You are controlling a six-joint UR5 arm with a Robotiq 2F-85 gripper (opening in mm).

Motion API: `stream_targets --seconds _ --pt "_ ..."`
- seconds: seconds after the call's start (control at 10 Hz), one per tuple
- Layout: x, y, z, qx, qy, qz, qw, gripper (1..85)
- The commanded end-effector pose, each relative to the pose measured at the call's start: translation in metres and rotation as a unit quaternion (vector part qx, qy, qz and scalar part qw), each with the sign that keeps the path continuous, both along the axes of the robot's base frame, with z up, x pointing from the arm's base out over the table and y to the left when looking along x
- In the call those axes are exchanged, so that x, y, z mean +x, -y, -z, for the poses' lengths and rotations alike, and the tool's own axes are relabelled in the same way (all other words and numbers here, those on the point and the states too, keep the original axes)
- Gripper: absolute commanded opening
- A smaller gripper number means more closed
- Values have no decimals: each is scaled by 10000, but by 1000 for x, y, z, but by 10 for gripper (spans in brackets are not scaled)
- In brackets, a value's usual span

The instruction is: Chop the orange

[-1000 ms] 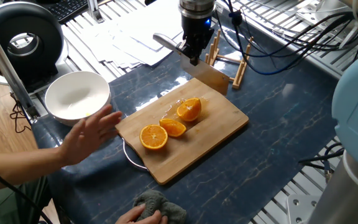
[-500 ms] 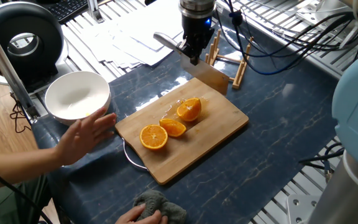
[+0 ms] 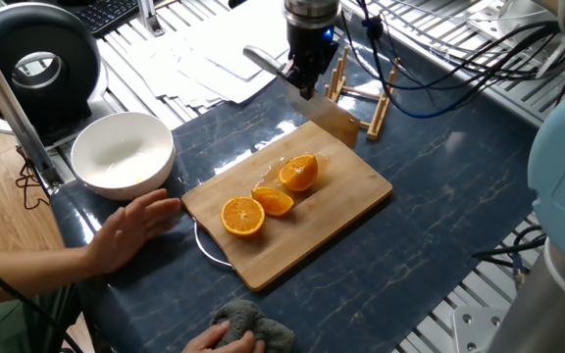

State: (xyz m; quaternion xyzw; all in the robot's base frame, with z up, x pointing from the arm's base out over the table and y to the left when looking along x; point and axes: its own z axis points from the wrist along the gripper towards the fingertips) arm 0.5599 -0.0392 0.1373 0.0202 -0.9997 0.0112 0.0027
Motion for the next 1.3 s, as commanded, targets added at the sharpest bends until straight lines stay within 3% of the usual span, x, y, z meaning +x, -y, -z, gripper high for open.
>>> stream_targets --seconds 0.0,0.2,0.3,0.5,0.6,1.2 --pt "-31 -36 -3 375 -73 297 9988 13" --pt "-54 -67 -2 653 -134 493 9966 13" --pt "-60 -74 0 645 -149 492 9966 13" --pt "-61 -79 6 610 -127 325 9975 13" --pt "-58 -73 10 453 -89 159 9988 13" --pt "-49 -72 20 493 52 -15 9988 13"
